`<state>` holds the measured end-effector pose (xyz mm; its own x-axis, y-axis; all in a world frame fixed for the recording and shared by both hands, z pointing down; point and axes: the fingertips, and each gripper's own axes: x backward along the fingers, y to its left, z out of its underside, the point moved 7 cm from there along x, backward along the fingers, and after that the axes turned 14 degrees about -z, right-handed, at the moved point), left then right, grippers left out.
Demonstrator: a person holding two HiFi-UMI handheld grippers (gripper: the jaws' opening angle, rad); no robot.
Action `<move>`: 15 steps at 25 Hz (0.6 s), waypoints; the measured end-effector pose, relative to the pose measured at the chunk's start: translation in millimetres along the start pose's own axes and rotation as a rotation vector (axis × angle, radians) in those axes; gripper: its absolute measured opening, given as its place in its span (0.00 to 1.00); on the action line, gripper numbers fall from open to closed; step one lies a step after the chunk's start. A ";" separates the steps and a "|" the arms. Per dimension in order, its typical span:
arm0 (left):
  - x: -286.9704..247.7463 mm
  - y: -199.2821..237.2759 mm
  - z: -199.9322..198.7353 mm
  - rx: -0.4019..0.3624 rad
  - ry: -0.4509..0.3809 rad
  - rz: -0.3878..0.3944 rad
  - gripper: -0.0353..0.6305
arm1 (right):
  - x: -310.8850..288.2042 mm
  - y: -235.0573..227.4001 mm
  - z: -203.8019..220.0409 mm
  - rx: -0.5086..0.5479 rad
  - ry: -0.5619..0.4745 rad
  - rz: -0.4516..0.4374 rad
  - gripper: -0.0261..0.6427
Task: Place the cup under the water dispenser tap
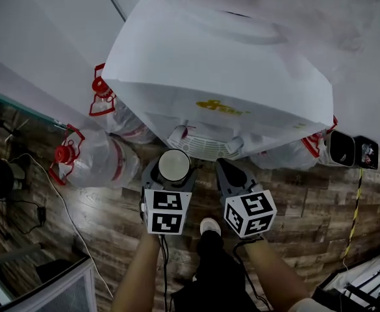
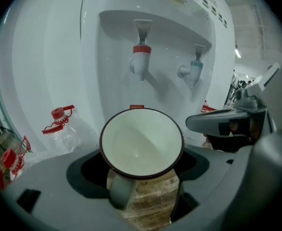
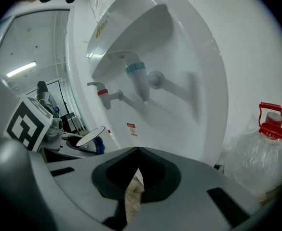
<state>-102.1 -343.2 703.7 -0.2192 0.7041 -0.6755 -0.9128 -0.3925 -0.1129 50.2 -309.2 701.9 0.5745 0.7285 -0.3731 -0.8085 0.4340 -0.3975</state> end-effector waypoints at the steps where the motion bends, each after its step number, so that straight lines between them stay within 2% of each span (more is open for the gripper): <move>1: -3.4 0.4 -1.0 -0.006 -0.006 0.000 0.70 | -1.7 -1.9 0.8 0.000 -0.002 0.000 0.07; 7: -20.4 -0.3 -11.2 -0.019 -0.032 0.000 0.70 | -9.3 -10.6 4.6 -0.004 -0.006 0.003 0.07; 15: -41.6 -0.2 -15.7 -0.041 -0.017 -0.005 0.70 | -15.9 -18.9 6.4 -0.007 -0.012 0.002 0.07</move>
<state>-87.4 -381.7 720.3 -0.2207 0.7160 -0.6623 -0.8993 -0.4122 -0.1461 55.5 -325.6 720.7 0.5716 0.7356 -0.3635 -0.8085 0.4293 -0.4024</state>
